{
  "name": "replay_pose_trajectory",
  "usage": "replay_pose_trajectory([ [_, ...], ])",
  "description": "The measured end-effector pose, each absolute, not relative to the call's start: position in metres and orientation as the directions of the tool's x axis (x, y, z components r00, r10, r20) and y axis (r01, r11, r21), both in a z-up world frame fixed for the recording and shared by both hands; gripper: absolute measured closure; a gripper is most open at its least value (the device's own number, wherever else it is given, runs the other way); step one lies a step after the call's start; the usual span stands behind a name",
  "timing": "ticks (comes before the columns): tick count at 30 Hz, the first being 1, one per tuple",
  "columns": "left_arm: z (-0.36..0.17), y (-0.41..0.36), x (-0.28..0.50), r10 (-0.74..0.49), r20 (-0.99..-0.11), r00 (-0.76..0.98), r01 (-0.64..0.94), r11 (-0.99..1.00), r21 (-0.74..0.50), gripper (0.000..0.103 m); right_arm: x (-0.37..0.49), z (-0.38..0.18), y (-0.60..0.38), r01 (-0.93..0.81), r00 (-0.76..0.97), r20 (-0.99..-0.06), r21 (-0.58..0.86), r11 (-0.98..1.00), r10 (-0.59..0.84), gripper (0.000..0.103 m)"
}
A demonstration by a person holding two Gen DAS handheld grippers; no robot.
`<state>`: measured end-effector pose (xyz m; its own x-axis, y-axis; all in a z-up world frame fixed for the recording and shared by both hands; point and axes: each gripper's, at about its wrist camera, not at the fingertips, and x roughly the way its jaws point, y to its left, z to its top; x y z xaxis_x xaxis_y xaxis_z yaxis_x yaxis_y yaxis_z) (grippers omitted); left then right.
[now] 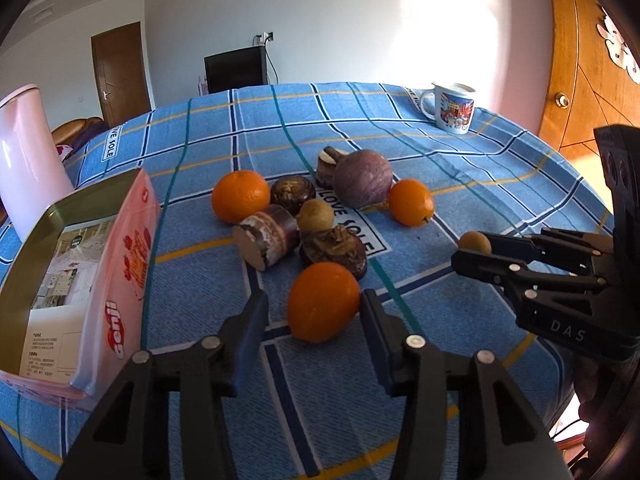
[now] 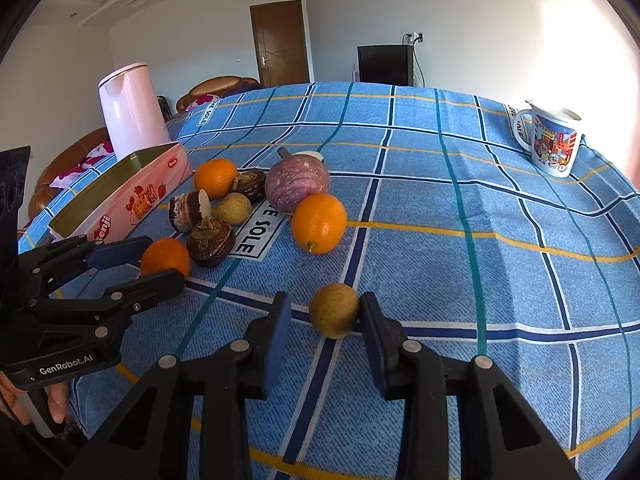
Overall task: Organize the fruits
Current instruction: 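Grasp the large orange with the left gripper while the right gripper grasps a small yellow fruit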
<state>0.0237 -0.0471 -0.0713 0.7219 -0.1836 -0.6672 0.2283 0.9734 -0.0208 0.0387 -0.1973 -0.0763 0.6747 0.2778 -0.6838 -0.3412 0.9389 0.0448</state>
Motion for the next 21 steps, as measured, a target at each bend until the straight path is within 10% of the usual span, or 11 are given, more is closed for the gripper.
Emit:
replay_pose_trajectory([
  [21,-0.044,-0.020,0.009,-0.163,-0.568,0.807,0.187,0.982,-0.016,0.068,0.031,-0.048,-0.171,-0.440,0.702,-0.617,0.018,0.898,0.356,0.077],
])
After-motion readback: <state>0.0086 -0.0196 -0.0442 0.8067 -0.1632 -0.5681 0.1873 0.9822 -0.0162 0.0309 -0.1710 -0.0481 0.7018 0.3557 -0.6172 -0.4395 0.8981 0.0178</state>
